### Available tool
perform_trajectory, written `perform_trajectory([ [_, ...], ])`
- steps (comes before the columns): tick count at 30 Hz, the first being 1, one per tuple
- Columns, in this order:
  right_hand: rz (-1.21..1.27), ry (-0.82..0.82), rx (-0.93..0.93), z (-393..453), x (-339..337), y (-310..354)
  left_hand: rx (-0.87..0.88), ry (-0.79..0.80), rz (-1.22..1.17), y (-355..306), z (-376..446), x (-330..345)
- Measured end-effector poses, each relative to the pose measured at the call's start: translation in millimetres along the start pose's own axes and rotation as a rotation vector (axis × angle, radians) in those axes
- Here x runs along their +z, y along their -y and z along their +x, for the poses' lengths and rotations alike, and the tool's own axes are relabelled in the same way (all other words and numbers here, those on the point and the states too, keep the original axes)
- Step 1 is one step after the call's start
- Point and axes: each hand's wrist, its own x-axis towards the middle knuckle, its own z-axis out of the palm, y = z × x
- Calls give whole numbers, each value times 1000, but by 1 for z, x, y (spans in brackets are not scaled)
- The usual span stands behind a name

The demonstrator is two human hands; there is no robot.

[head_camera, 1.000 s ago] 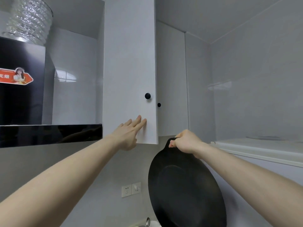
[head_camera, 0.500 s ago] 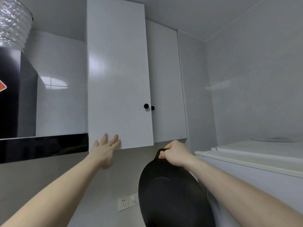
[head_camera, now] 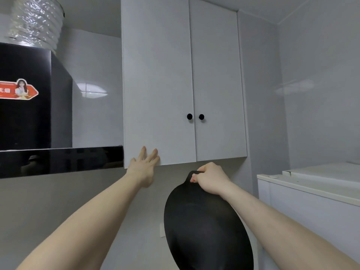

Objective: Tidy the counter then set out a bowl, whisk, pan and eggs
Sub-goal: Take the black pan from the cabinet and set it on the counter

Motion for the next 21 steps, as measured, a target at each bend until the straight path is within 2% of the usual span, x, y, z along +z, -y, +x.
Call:
perform_trajectory([
  [9, 32, 63, -30, 0, 10, 5, -26, 49, 253, -6, 4, -12],
  [14, 14, 106, -73, -4, 23, 2, 61, 4, 61, 1, -28, -13],
  [21, -9, 236, -269, -24, 80, 18, -77, 0, -237, 39, -163, 27],
])
